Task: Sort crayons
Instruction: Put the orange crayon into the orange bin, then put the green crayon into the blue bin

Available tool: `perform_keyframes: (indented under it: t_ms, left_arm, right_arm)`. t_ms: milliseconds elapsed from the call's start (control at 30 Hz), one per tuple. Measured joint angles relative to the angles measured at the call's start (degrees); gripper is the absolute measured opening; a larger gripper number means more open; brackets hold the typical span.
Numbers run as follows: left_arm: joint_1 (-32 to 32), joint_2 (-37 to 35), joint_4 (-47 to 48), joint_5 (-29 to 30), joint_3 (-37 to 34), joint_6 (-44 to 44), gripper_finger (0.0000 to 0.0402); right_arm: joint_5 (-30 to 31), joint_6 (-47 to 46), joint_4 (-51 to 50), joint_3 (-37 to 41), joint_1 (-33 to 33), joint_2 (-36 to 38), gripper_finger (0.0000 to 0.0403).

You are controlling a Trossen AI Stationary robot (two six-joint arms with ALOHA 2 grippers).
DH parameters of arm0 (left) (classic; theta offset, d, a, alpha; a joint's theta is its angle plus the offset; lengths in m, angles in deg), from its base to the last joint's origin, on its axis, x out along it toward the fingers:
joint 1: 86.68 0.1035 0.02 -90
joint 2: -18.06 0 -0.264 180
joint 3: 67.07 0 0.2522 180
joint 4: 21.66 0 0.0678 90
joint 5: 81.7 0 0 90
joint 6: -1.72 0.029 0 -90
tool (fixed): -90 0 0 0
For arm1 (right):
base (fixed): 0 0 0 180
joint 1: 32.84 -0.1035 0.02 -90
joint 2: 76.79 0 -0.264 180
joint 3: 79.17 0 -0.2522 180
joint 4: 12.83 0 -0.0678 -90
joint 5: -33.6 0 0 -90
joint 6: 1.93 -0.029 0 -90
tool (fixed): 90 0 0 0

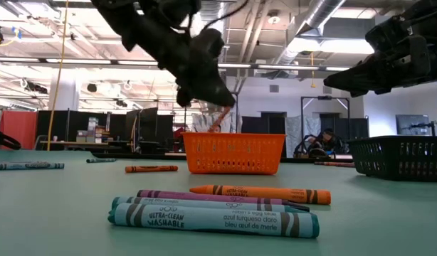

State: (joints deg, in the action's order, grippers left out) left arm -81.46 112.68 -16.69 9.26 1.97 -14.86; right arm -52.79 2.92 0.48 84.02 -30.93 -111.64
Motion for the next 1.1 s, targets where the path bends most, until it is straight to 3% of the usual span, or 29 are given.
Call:
perform_keyframes:
  t_ms: [200,467,600,767,933,1100]
  left_arm:
    - [0.8,1.2,6.3,-2.0,4.6,2.5,0.0032]
    - [0.8,1.2,18.3,-2.0,9.8,2.4,0.0092]
    - [0.8,0.7,36.8,-2.9,18.2,2.2,0.011]
    - [0.3,0.3,60.6,5.4,28.4,-2.5,0.0108]
    - [-1.7,0.2,76.1,5.6,26.8,-11.1,0.0101]
    - [-6.9,0.2,79.1,3.1,18.4,-18.0,0.01]
  right_arm:
    - [-0.3,0.4,0.0,0.0,0.0,0.0,0.0071]
    - [-0.5,1.2,0.0,0.0,0.0,0.0,0.0071]
    - [-0.5,1.2,0.0,0.0,0.0,0.0,0.0071]
    - [-0.6,1.2,0.2,0.0,0.0,0.0,0.0071]
    - [-2.3,-0.3,0.6,0.0,0.0,0.0,0.0071]
    - [-3.9,-1.7,0.5,0.0,-0.6,0.0,0.0071]
